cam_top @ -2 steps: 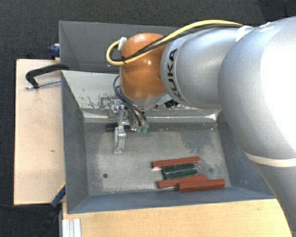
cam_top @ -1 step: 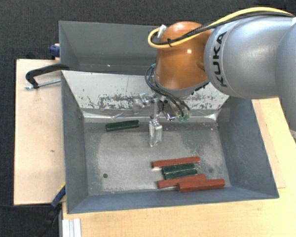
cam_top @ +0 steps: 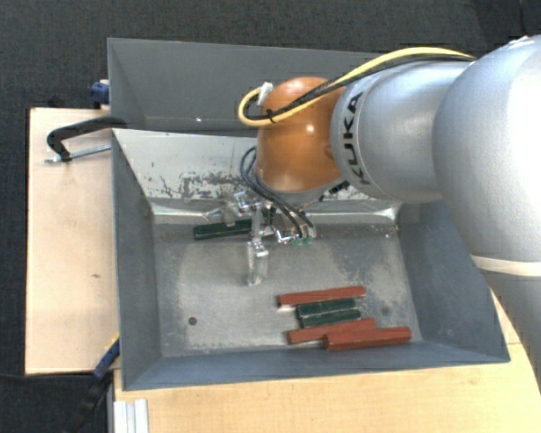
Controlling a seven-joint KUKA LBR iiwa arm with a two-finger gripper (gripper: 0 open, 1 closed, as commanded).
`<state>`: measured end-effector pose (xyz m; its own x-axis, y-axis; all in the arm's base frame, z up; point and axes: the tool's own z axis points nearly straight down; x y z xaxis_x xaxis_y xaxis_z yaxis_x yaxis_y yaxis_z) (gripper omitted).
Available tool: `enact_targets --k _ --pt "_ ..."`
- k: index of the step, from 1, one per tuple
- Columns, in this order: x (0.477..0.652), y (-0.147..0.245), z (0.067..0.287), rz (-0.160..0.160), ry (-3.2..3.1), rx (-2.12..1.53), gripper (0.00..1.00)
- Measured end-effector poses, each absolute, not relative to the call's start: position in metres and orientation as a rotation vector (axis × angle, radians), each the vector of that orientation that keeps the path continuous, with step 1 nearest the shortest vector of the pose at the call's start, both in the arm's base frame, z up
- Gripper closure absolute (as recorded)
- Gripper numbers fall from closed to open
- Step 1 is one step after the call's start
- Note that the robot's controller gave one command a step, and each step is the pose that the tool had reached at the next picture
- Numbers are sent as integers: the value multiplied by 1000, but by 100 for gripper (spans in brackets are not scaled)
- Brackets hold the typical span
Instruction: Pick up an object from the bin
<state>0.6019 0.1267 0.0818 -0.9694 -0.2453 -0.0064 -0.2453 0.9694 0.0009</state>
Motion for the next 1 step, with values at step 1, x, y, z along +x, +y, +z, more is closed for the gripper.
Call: enact_targets --k 1 --pt "601 64 96 -11 3087 -543 0"
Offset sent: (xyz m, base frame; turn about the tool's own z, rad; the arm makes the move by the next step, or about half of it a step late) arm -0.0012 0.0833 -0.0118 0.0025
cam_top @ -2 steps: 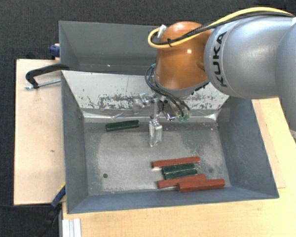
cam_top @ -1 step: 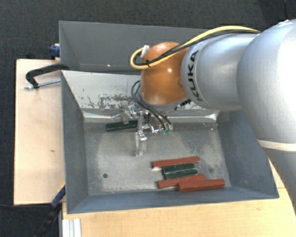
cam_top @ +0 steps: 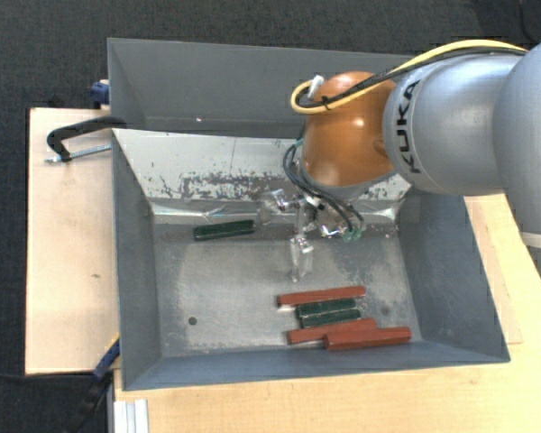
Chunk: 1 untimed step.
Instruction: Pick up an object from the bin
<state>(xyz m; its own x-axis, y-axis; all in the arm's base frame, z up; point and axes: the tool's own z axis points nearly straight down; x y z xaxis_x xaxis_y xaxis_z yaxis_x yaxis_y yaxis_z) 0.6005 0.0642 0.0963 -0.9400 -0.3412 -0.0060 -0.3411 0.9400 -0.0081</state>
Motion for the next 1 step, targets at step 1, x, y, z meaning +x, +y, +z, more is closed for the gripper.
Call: enact_targets --k 1 --pt "603 213 74 10 3108 -384 100"
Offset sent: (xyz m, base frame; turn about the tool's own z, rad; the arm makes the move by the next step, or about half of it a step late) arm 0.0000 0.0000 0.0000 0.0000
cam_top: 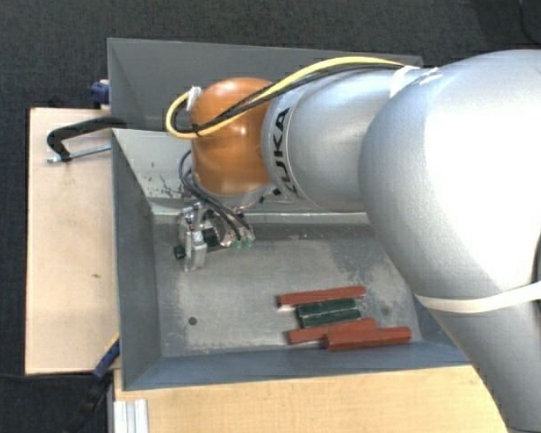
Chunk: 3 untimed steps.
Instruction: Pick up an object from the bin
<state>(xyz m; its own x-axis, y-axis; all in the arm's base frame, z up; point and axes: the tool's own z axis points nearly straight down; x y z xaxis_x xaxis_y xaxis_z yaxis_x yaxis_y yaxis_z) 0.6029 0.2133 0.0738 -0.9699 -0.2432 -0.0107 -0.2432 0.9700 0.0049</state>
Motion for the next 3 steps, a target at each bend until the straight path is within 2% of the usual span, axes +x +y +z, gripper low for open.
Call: enact_targets --k 1,2,3 --pt "603 213 74 10 3108 -383 100" --pt "588 197 239 3 3076 -590 100" --pt "588 197 237 4 3079 -590 0"
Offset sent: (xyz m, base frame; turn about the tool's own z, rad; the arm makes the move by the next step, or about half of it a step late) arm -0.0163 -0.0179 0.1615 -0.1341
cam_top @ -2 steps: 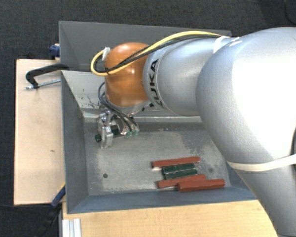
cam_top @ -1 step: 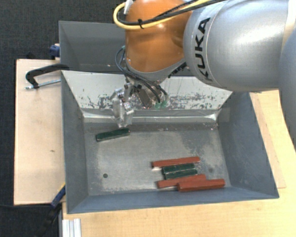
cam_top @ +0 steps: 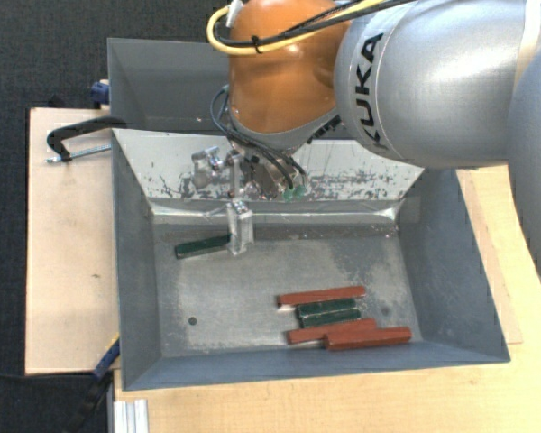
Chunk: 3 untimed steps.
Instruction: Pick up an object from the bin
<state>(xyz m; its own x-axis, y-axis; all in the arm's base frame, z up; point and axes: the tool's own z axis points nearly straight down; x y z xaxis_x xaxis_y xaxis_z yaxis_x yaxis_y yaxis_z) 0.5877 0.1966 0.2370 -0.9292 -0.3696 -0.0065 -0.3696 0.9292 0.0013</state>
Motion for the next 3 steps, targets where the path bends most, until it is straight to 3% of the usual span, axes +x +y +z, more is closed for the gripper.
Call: enact_targets --k 1,2,3 --pt "588 196 229 5 3074 -573 0" --pt "577 189 142 3 3103 -456 0" --pt "555 188 120 0 3055 -739 0"
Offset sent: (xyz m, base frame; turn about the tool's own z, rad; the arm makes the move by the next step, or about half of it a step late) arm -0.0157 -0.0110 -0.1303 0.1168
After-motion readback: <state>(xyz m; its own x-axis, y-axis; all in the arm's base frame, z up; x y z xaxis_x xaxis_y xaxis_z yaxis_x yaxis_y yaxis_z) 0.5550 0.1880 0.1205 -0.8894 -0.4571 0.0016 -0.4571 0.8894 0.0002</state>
